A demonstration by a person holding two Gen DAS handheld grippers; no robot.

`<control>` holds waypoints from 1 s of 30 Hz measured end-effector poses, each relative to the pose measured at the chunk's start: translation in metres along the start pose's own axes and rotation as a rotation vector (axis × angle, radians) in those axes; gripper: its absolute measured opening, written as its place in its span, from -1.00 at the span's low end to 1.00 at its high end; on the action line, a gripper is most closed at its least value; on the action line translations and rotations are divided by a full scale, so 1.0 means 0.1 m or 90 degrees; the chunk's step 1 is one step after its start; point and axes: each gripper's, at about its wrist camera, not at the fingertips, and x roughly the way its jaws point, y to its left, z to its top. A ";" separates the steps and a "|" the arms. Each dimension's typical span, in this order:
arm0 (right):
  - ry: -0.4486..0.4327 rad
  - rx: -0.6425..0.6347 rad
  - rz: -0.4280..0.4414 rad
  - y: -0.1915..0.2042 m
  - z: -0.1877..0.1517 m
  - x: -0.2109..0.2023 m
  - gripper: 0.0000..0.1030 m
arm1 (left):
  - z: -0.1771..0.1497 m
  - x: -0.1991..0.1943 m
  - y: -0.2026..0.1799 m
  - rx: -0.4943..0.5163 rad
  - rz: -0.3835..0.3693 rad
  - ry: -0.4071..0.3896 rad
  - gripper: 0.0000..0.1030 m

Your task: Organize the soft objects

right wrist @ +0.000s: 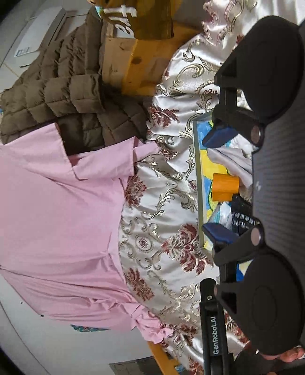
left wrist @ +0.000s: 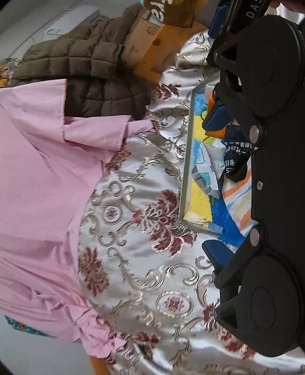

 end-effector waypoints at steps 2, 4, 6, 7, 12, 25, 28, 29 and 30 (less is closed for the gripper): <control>-0.007 0.001 0.000 0.03 0.01 -0.15 0.63 | 0.00 -0.16 0.01 -0.002 0.000 -0.008 0.93; -0.011 -0.001 0.001 0.06 0.02 -0.28 0.65 | 0.00 -0.32 0.02 -0.005 0.002 -0.016 0.94; -0.019 0.000 0.001 0.09 0.04 -0.42 0.68 | -0.02 -0.49 0.04 -0.006 0.001 -0.026 0.97; -0.024 0.002 0.003 0.10 0.05 -0.50 0.70 | -0.02 -0.57 0.04 -0.003 0.002 -0.033 0.97; -0.046 0.011 0.008 0.14 0.07 -0.85 0.75 | -0.07 -0.98 0.05 0.010 0.009 -0.063 0.97; -0.074 0.008 0.014 0.22 -0.07 -1.64 0.90 | -0.27 -1.81 0.00 0.024 0.012 -0.101 0.98; -0.074 0.008 0.016 0.23 -0.14 -1.78 0.92 | -0.32 -1.98 -0.01 0.027 0.012 -0.107 0.98; -0.077 0.009 0.014 0.23 -0.18 -1.84 0.92 | -0.34 -2.03 -0.01 0.028 0.012 -0.108 0.98; -0.079 0.010 0.012 0.24 -0.20 -1.89 0.92 | -0.36 -2.09 -0.01 0.028 0.012 -0.109 0.98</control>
